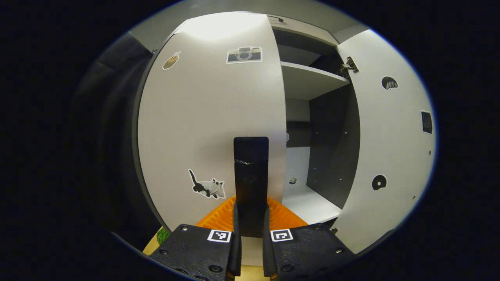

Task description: Open the right door of the double-door shoe cabinet with the right hand, and open the left door with the left hand.

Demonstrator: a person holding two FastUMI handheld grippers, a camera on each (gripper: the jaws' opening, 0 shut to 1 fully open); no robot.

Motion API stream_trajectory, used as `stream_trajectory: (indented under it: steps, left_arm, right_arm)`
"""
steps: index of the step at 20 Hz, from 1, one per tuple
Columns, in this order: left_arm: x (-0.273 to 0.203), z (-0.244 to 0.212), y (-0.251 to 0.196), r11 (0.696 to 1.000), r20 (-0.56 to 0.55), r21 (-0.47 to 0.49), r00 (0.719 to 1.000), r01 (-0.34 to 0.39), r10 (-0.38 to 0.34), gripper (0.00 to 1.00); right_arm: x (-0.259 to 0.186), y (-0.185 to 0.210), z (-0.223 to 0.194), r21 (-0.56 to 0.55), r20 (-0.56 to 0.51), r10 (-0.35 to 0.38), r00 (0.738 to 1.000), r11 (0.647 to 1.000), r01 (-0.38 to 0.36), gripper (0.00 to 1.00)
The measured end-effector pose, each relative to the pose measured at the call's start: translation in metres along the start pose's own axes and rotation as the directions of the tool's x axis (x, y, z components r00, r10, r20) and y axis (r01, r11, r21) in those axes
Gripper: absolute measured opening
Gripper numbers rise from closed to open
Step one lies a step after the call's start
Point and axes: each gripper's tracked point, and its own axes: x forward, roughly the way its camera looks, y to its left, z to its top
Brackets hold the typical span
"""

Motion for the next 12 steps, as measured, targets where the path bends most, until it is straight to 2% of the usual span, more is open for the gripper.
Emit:
stream_trajectory:
  steps: [4,6,12]
  left_arm:
    - [-0.015,-0.003,0.006,1.000,-0.001,-0.002,1.000,0.028,-0.028,0.23]
    - [-0.021,-0.005,0.010,0.999,0.002,0.005,0.999,0.039,-0.039,0.23]
    - [-0.044,-0.010,0.022,0.997,0.009,0.004,0.997,0.079,-0.079,0.21]
  right_arm:
    - [-0.002,-0.001,-0.001,-0.014,-0.011,-0.027,1.000,1.000,0.027,0.98]
    - [-0.001,0.000,-0.004,-0.009,-0.016,-0.022,1.000,1.000,0.022,1.00]
    - [0.000,-0.001,-0.005,-0.018,-0.016,-0.021,1.000,1.000,0.020,0.98]
